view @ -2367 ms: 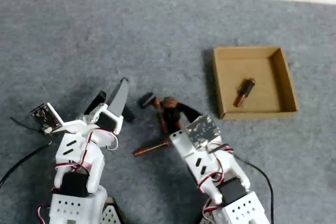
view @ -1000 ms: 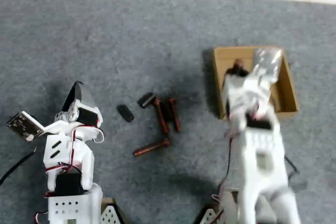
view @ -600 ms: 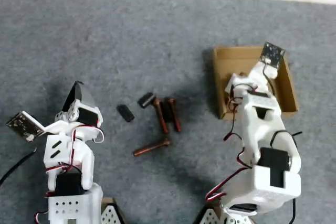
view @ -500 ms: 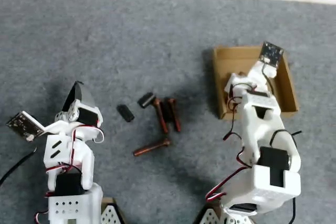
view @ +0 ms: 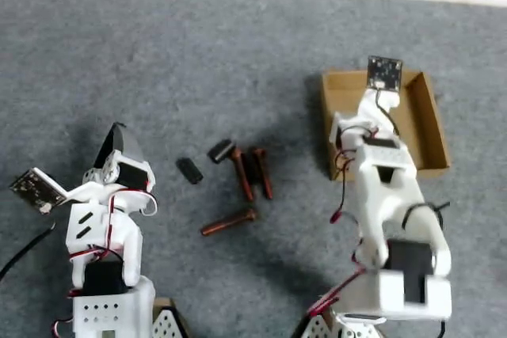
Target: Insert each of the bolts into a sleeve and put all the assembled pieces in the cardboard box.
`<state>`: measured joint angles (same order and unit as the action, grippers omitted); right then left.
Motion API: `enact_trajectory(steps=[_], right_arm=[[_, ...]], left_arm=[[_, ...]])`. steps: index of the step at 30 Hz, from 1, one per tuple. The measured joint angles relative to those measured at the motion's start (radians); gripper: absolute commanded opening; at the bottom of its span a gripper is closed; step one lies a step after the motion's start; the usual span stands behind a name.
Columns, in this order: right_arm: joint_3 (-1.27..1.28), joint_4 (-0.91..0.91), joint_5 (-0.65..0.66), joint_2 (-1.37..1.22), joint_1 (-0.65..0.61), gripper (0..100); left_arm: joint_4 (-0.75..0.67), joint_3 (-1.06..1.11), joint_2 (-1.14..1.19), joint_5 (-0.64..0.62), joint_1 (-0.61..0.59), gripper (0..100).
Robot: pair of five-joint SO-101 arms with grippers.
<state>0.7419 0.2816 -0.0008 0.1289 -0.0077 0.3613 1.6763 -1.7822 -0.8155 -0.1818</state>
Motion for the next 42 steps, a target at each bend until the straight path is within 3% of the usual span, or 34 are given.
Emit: enact_trajectory(steps=[4, 11, 19, 28, 34, 42], right_arm=[[0.170, 0.006, 0.000, 0.239, -0.089, 28.1], [0.434, 0.006, 0.003, 0.611, -0.373, 28.1], [0.500, 0.006, 0.003, 0.687, -0.594, 28.1], [0.133, 0.129, -0.012, 0.239, -0.707, 28.1], [-0.149, 0.138, -0.267, -0.074, -0.709, 28.1], [-0.255, 0.138, -0.509, -0.233, -0.733, 28.1]], left_arm=[[0.000, 0.000, 0.000, 0.000, 0.000, 1], [0.000, 0.000, 0.000, 0.000, 0.000, 1], [0.000, 0.000, 0.000, 0.000, -0.026, 1], [0.000, 0.000, 0.000, 0.000, -0.029, 1], [0.000, 0.000, 0.000, 0.000, -0.029, 1], [0.000, 0.000, 0.000, 0.000, -0.029, 1]])
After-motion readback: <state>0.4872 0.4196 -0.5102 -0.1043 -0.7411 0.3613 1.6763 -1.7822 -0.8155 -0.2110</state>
